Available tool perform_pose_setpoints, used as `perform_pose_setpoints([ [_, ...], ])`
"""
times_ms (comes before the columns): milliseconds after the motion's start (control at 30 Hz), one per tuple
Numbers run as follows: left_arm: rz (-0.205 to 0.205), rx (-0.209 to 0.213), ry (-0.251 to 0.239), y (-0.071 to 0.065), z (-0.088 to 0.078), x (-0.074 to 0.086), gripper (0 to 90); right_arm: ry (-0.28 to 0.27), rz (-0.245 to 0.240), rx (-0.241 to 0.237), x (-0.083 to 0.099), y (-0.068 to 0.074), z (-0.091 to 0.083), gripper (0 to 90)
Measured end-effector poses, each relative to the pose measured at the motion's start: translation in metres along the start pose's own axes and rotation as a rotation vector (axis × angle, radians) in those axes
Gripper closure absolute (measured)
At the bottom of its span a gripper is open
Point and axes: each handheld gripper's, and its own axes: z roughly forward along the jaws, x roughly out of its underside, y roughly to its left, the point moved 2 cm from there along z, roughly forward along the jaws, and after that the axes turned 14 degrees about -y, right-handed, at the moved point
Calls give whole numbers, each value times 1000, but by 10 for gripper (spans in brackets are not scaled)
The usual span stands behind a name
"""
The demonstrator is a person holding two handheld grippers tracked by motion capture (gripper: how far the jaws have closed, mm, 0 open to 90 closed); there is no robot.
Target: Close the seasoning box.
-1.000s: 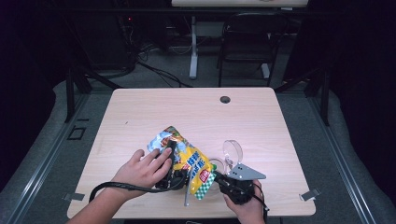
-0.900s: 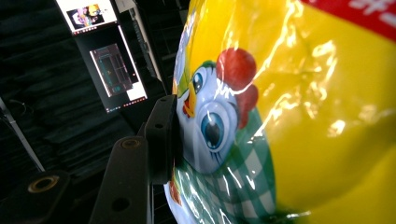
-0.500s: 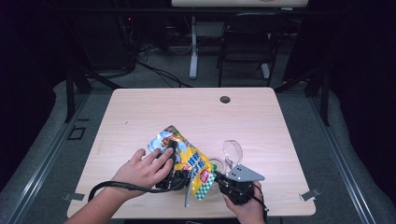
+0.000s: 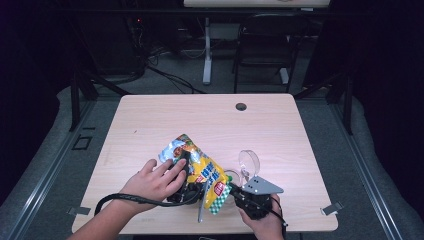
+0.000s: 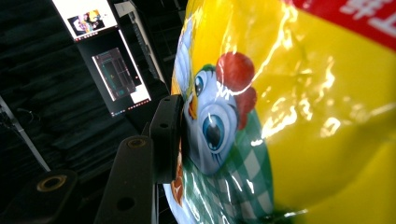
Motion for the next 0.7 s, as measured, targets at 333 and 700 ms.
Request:
perform_pose_setpoints([
  [333,14,-6,3,1,-2,-1,608,1,0,1,0,0,0,879],
  [700,30,-5,1,5,-3,-3,617,1,7,-2,0,0,0,880],
])
